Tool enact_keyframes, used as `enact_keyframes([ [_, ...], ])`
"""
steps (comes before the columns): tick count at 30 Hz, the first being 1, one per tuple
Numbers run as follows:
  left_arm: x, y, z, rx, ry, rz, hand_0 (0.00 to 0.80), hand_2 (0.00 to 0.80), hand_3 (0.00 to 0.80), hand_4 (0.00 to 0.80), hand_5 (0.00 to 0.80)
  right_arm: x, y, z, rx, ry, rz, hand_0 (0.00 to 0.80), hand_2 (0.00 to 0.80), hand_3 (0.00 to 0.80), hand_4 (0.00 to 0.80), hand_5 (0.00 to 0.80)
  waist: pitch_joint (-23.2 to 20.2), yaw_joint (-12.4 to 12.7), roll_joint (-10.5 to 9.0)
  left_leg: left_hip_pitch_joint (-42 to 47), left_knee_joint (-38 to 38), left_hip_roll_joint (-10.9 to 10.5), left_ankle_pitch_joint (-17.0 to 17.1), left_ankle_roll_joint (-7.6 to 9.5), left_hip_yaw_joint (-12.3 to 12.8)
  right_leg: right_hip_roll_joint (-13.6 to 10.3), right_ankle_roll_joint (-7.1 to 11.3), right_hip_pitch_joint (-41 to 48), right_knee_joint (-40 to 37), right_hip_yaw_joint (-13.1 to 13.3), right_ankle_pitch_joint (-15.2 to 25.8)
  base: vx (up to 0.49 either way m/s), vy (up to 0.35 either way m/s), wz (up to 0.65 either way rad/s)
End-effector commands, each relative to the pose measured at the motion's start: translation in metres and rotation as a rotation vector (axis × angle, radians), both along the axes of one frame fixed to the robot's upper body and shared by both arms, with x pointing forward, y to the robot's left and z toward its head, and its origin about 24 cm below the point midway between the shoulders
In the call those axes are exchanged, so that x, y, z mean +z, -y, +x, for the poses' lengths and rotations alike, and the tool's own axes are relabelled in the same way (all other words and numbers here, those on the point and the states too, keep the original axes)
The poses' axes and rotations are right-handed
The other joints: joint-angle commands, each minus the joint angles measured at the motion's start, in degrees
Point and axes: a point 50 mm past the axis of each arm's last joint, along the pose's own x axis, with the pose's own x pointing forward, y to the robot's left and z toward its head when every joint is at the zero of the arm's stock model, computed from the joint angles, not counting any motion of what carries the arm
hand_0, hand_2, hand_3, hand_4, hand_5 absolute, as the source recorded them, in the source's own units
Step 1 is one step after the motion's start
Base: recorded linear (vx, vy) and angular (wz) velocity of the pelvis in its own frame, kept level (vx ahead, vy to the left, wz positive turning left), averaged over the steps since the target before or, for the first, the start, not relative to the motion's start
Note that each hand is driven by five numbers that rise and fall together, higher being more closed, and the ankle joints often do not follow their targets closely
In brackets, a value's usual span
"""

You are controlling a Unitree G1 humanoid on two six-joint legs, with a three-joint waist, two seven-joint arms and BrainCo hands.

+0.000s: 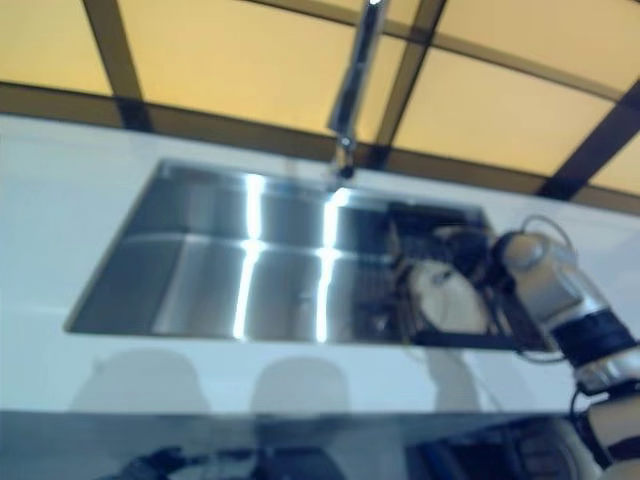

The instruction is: Take plates into dishwasher

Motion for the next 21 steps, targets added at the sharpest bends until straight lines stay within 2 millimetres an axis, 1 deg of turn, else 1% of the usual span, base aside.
enact_keyframes([
  [1, 0.0, 0.014, 0.016, 0.007, 0.051, -0.038, 0.0, 0.0, 0.0, 0.0, 0.0, 0.024, -0.001, 0.002, -0.001, 0.08, -0.016, 0.0, 0.0, 0.0, 0.0, 0.0, -0.5, -0.5, 1.06, -0.7, -0.2, 0.4, -3.1, -0.46, 4.1, 0.5, -0.22, -4.7, 7.1, 2.7, 1.5, 0.0, 0.0, 0.0],
  [6, 0.0, 0.014, 0.017, 0.015, 0.052, -0.039, 0.0, 0.0, 0.0, 0.0, 0.0, 0.009, -0.003, -0.003, 0.001, 0.036, -0.011, 0.0, 0.0, 0.0, 0.0, 0.0, -0.3, -0.9, 1.26, -0.7, -0.2, 0.4, -3.1, -0.46, 4.1, 0.5, -0.12, -4.9, 7.3, 2.9, 1.8, 0.0, 0.0, 0.0],
  [15, 0.0, 0.015, 0.018, 0.013, 0.058, -0.041, 0.0, 0.0, 0.0, 0.0, 0.0, -0.005, -0.004, -0.007, -0.009, -0.019, -0.001, 0.0, 0.0, 0.0, 0.0, 0.0, 0.0, -1.0, 1.68, -0.8, -0.2, 0.5, -3.0, -0.43, 4.2, 0.3, 0.01, -5.4, 7.8, 3.1, 2.1, 0.0, 0.0, 0.0],
  [21, 0.0, 0.016, 0.019, 0.012, 0.06, -0.043, 0.0, 0.0, 0.0, 0.0, 0.0, -0.012, -0.007, -0.01, 0.01, -0.052, -0.001, 0.0, 0.0, 0.0, 0.0, 0.0, 0.1, -1.1, 1.89, -0.8, -0.2, 0.7, -2.9, -0.5, 4.3, 0.3, 0.04, -5.5, 7.9, 3.2, 2.0, 0.0, 0.0, -0.01],
])
